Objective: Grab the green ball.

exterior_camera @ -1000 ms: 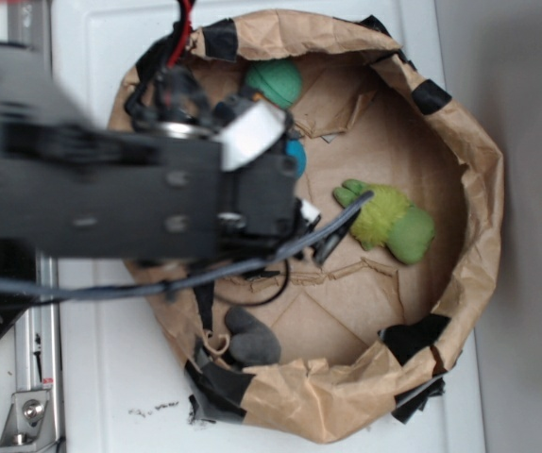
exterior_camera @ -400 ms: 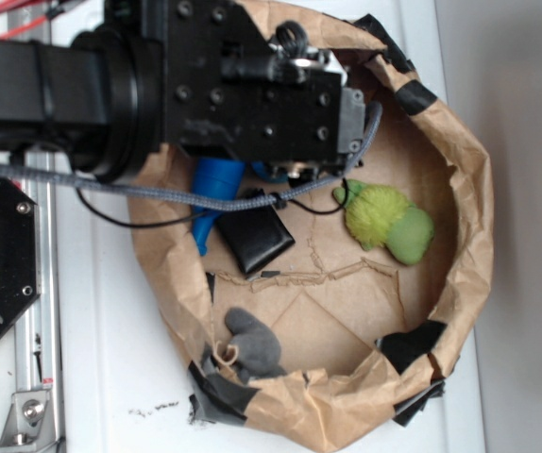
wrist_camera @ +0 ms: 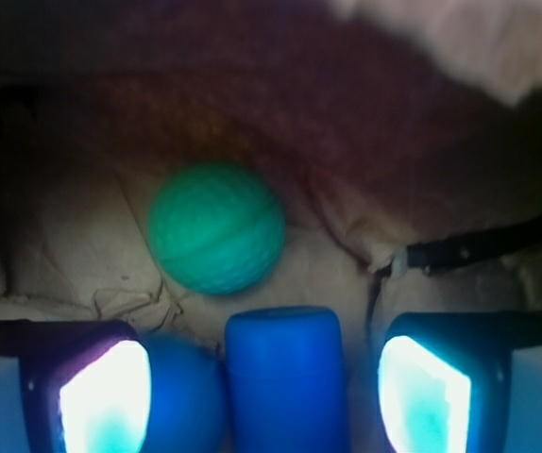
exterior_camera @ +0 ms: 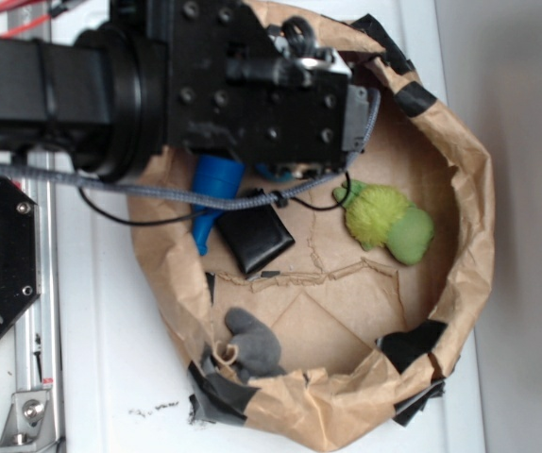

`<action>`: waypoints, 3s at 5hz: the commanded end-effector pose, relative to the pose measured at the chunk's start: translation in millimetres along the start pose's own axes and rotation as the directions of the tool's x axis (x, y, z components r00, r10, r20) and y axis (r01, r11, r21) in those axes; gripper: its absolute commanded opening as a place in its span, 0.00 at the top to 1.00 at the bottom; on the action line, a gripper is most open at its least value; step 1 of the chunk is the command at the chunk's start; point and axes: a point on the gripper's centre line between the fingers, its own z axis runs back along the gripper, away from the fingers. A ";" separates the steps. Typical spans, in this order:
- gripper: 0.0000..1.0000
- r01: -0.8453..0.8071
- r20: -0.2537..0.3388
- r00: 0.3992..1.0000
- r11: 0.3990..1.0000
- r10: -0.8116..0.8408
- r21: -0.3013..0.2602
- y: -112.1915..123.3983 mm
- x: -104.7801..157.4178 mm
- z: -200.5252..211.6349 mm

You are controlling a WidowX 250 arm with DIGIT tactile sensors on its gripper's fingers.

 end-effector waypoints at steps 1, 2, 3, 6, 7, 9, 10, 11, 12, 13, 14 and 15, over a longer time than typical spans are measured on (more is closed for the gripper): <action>0.00 0.034 0.145 0.989 0.976 -0.003 -0.214 -3.9 19.4 -0.9; 0.00 -0.074 0.168 0.981 0.986 0.100 -0.152 -3.1 11.5 -8.0; 0.00 -0.063 0.155 0.984 0.986 0.087 -0.154 -2.8 8.2 -9.6; 0.00 -0.166 0.095 0.979 0.978 0.179 -0.125 9.4 0.2 -1.9; 0.00 -0.152 0.099 0.982 0.983 0.162 -0.105 12.4 2.5 -14.5; 0.00 -0.074 0.078 0.994 0.997 0.076 -0.035 5.6 11.1 -34.2; 0.00 -0.056 0.052 0.997 0.998 0.058 -0.035 1.2 15.6 -39.7; 0.00 -0.055 0.020 0.998 0.998 0.056 -0.021 2.9 14.6 -49.1; 0.07 -0.015 -0.010 1.000 1.000 0.015 -0.008 2.7 7.7 -58.9; 0.26 -0.005 -0.016 1.000 1.000 0.005 0.018 6.5 9.6 -64.2; 1.00 0.042 -0.011 0.999 0.999 -0.042 0.026 2.8 10.8 -67.0; 1.00 0.056 -0.033 0.998 0.998 -0.055 0.025 3.8 13.8 -71.4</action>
